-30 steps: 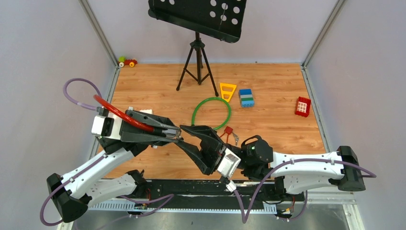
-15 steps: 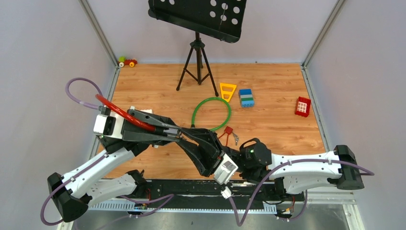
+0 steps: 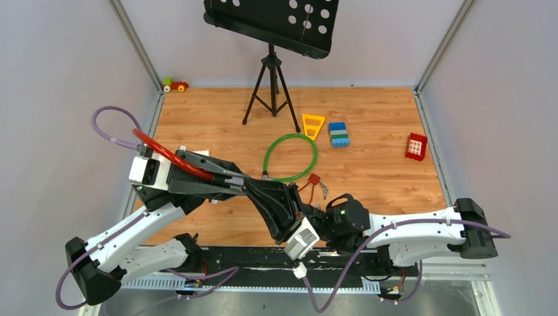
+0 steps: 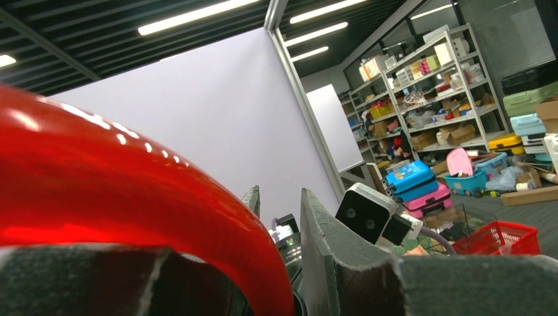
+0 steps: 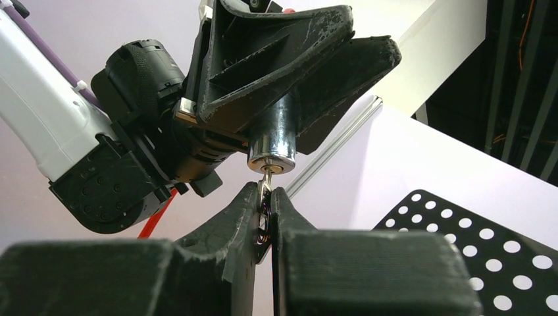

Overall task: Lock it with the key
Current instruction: Lock the lock.

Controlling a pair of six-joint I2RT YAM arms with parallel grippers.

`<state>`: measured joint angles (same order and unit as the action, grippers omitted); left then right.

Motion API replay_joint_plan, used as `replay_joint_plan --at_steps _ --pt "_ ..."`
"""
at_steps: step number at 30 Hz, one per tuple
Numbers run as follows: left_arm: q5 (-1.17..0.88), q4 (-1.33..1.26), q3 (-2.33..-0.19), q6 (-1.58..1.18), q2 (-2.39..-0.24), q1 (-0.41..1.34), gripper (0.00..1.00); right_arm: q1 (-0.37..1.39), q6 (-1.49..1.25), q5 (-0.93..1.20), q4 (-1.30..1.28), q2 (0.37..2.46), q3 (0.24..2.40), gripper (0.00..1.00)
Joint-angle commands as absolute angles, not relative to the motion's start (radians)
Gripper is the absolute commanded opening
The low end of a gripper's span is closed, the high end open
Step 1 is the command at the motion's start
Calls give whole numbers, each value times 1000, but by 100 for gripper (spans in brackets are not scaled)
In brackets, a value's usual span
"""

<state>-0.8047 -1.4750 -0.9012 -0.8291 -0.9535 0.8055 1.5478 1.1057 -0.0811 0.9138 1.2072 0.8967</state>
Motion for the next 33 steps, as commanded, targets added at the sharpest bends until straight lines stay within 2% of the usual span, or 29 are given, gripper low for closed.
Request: replay_joint_plan --at_steps 1,4,10,17,27,33 --pt "-801 -1499 -907 -831 -945 810 0 1562 1098 -73 910 1201 899 5" --pt "-815 -1500 -909 -839 -948 810 0 1561 1017 -52 851 1168 913 0" --pt "-842 -1510 -919 -866 -954 810 0 1560 808 31 582 1112 1005 0" --pt "-875 -1546 -938 -915 -976 810 0 1472 504 82 440 1104 1086 0" --pt "-903 -1604 -945 -973 -1003 810 0 1240 56 428 439 1091 1096 0" --pt "-928 -1604 -957 -983 -1008 810 0 1159 -140 577 459 1125 1119 0"
